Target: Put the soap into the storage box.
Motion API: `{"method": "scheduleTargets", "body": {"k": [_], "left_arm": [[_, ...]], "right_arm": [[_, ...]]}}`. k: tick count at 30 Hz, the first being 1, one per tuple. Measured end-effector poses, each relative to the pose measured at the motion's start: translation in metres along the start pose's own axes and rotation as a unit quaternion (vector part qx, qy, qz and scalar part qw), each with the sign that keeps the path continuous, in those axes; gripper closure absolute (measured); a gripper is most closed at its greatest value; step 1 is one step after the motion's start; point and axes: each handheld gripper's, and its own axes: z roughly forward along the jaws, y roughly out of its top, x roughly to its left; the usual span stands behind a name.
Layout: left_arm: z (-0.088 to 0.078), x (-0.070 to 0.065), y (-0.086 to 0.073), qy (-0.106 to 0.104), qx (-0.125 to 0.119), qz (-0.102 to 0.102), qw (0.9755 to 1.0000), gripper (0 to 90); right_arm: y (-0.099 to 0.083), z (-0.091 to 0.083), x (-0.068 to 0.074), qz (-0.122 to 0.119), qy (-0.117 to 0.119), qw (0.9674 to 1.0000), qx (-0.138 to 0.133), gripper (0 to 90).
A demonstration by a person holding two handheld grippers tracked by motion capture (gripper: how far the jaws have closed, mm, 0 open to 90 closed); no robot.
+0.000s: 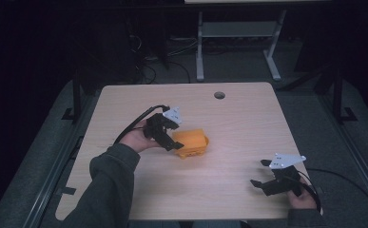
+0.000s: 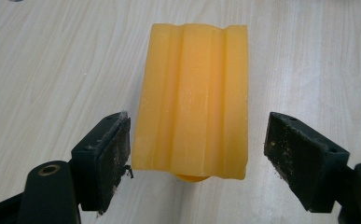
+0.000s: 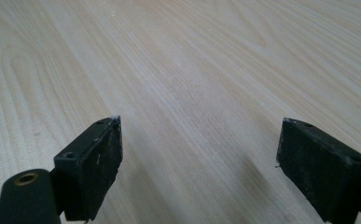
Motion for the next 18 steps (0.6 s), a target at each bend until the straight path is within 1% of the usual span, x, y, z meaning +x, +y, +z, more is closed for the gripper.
{"method": "scheduleTargets", "body": {"k": [2,4,5,6,9,11,12,14,15,18], "left_arm": [[-0.001,0.0,-0.001,0.0,-0.001,0.002,1.0,22.0],[-0.001,-0.001,-0.002,-0.001,-0.002,-0.002,1.0,22.0],[-0.001,-0.002,-0.003,0.0,-0.002,-0.004,1.0,22.0],[-0.001,-0.002,-0.005,-0.004,0.0,-0.01,0.9999,22.0],[-0.002,-0.002,-0.007,-0.003,-0.001,-0.016,0.9999,22.0],[-0.003,-0.002,-0.009,-0.003,0.006,-0.019,0.9998,21.9],[-0.004,-0.003,-0.01,-0.001,0.009,-0.016,0.9998,21.9],[-0.007,-0.005,-0.012,0.0,0.006,-0.015,0.9999,21.7],[-0.009,-0.006,-0.015,0.002,0.0,-0.018,0.9998,21.7],[-0.01,-0.008,-0.018,0.006,-0.002,-0.023,0.9997,21.7]], "right_arm": [[0.0,0.0,0.0,0.0,0.001,1.0,0.0,13.7],[0.0,0.0,0.0,-0.001,0.001,1.0,0.0,13.7],[0.0,0.0,0.0,0.0,0.001,1.0,0.0,13.7],[0.0,0.0,0.0,0.001,0.0,1.0,0.001,13.7],[0.0,0.0,-0.001,0.0,0.0,1.0,0.001,13.7],[0.0,-0.001,-0.001,-0.001,-0.001,1.0,-0.001,13.7],[0.0,-0.001,-0.001,-0.001,-0.001,1.0,-0.001,13.7],[0.0,-0.001,-0.001,0.0,-0.002,1.0,-0.001,13.7],[0.0,-0.001,-0.001,-0.001,-0.002,1.0,-0.001,13.7],[0.0,0.0,0.0,0.0,-0.003,1.0,0.001,13.7]]}}
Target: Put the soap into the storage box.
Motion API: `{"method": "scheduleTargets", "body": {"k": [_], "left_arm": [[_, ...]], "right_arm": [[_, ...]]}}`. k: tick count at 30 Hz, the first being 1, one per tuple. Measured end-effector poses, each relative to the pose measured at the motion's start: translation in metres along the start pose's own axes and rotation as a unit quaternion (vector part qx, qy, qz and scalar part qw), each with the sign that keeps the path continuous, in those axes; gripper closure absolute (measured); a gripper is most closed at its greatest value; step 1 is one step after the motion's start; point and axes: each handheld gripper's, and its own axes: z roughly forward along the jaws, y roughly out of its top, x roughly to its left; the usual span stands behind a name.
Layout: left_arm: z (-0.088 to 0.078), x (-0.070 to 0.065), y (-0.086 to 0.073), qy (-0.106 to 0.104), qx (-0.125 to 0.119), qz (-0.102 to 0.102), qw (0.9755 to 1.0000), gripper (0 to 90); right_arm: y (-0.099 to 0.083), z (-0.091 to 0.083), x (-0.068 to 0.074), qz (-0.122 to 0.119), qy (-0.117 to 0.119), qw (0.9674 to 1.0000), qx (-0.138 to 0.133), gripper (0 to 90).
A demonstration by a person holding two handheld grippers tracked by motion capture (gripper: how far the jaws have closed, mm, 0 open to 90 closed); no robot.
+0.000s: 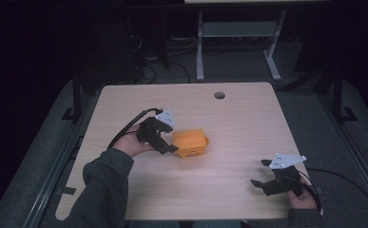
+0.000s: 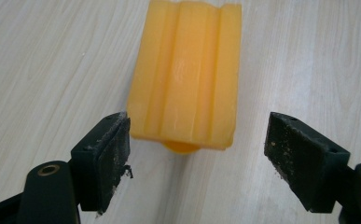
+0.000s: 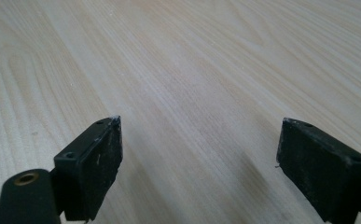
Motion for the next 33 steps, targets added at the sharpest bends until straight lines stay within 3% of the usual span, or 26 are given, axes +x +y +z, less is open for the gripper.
{"method": "scheduleTargets", "body": {"k": [11,15,21,33], "left_arm": [[-0.007,-0.005,-0.018,0.005,-0.004,-0.011,0.9999,22.0],[-0.01,-0.007,-0.02,0.009,0.008,-0.004,0.9999,21.9],[-0.016,-0.013,-0.025,0.016,-0.014,-0.011,0.9997,21.9],[-0.018,-0.021,-0.042,0.016,-0.014,-0.016,0.9996,23.0]], "right_arm": [[0.001,0.0,0.001,0.004,-0.006,1.0,-0.003,13.7],[0.0,0.0,0.0,0.003,-0.009,1.0,-0.002,13.7],[0.0,-0.001,0.0,0.007,-0.016,0.9998,-0.002,13.7],[0.0,-0.001,0.001,0.011,-0.024,0.9996,0.0,13.7]]}}
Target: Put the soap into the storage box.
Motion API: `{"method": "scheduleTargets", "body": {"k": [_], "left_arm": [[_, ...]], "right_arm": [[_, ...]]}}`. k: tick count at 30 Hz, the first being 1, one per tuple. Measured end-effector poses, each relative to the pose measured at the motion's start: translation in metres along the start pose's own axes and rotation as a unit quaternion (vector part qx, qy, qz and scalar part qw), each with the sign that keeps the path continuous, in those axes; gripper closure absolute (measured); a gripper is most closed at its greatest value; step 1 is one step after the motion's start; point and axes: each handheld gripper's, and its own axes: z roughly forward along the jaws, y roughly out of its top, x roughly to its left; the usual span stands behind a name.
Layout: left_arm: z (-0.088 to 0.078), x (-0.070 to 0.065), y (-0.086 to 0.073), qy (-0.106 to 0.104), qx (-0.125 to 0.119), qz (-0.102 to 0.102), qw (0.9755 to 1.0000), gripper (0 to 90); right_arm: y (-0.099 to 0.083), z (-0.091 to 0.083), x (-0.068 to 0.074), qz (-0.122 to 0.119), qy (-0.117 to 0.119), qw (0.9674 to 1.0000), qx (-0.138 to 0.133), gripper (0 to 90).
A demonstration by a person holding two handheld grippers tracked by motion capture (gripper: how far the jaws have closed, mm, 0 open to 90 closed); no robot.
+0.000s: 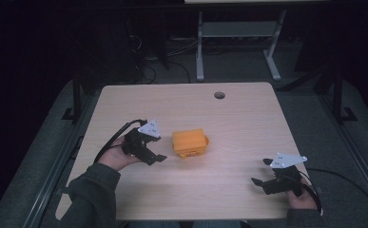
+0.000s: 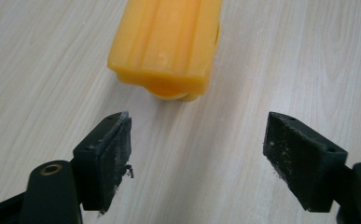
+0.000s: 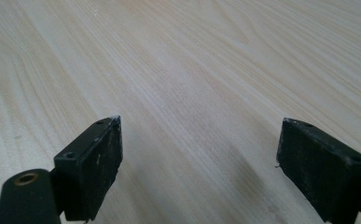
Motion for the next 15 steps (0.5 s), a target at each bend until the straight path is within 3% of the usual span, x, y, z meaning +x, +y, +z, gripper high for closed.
{"method": "scheduleTargets", "body": {"k": [15], "left_arm": [[-0.003,-0.003,-0.019,0.002,-0.01,-0.014,0.9999,22.1]], "right_arm": [[0.0,0.001,0.0,0.006,-0.007,1.0,0.0,13.7]]}}
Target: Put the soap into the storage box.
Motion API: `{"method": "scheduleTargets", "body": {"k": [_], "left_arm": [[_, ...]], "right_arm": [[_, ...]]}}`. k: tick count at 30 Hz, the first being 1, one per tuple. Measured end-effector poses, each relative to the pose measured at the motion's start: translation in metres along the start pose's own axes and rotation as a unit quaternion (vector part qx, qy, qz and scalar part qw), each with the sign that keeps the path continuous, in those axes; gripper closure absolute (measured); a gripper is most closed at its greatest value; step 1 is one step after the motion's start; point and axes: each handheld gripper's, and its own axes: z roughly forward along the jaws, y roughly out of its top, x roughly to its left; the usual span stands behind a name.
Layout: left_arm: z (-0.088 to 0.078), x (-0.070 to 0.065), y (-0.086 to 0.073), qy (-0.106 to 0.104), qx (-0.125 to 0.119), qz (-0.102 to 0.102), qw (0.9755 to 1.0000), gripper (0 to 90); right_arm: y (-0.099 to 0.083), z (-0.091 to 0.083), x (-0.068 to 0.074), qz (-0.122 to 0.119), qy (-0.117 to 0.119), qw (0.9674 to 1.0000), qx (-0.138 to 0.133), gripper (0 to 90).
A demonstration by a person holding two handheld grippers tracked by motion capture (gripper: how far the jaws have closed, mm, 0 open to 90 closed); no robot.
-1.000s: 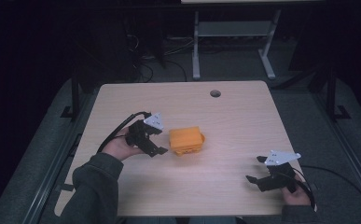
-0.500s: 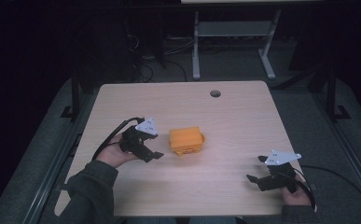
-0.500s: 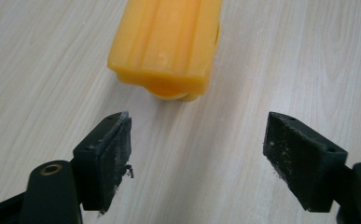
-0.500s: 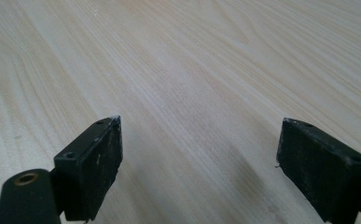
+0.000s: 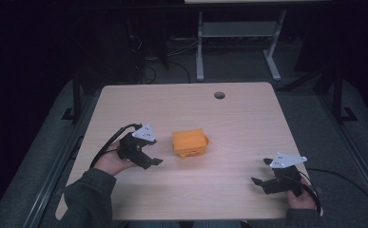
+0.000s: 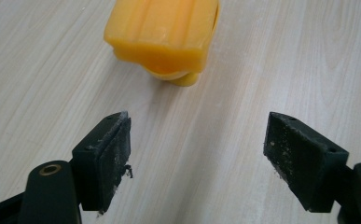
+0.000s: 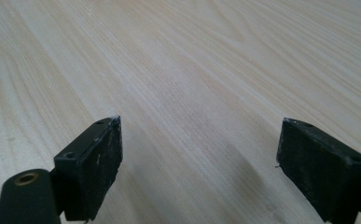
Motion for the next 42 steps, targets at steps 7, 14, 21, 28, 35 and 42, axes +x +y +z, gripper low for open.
{"method": "scheduleTargets", "body": {"k": [7,14,21,28,35,42], "left_arm": [[-0.002,-0.001,-0.007,0.0,0.002,-0.004,1.0,22.1],[0.0,-0.003,-0.016,-0.001,0.001,-0.014,0.9999,22.2],[-0.003,-0.006,-0.023,0.0,-0.001,-0.019,0.9998,22.0],[-0.006,-0.011,-0.032,0.006,-0.006,-0.016,0.9998,21.9],[-0.007,-0.014,-0.041,0.007,-0.005,-0.013,0.9999,21.7],[-0.011,-0.019,-0.058,0.012,-0.01,-0.026,0.9996,21.3]], "right_arm": [[0.0,0.0,0.0,-0.002,-0.003,1.0,0.002,13.7],[0.0,-0.001,-0.001,-0.001,-0.003,1.0,0.0,13.7],[-0.002,0.001,-0.001,0.002,-0.001,1.0,0.001,13.7],[-0.003,0.0,-0.002,0.004,-0.003,1.0,-0.001,13.7],[-0.005,-0.002,-0.003,0.011,-0.006,0.9999,-0.008,13.7],[-0.006,-0.002,-0.002,0.013,-0.009,0.9999,-0.003,13.7]]}}
